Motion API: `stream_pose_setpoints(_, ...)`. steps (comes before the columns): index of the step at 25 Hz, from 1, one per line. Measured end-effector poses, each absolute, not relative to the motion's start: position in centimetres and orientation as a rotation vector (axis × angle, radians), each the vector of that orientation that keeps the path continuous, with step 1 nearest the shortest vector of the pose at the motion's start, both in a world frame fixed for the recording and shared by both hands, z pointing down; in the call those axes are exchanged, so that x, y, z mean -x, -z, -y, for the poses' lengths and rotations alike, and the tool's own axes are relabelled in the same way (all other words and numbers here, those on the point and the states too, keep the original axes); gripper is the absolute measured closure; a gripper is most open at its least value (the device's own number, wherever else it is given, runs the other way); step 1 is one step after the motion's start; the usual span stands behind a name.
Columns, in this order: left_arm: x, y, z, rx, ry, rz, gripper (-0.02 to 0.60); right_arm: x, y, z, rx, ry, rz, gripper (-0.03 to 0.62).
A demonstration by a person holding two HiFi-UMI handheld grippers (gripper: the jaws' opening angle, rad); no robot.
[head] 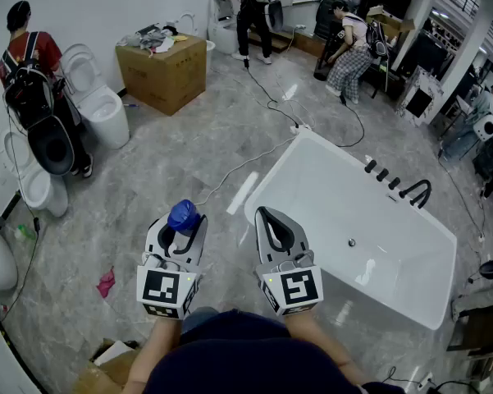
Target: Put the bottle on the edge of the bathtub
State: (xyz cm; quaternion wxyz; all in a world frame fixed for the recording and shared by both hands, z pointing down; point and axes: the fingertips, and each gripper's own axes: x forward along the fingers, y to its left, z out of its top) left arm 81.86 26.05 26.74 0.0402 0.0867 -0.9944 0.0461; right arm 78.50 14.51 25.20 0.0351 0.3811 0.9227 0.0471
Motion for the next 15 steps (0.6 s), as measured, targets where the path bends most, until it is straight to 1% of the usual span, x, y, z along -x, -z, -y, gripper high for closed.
stream_pose_setpoints(9, -77.9, -27.1, -26.8, -0.258, -0.149, 3.051, 0.407, -74.2, -26.6, -14.4, -1.103, -0.093, -2.891, 0.566)
stream_pose_setpoints(15, -71.9, -28.0, -30.5, -0.282, -0.159, 3.057, 0.407, -68.3, -28.7, -16.8, -1.032, -0.108, -2.954, 0.565)
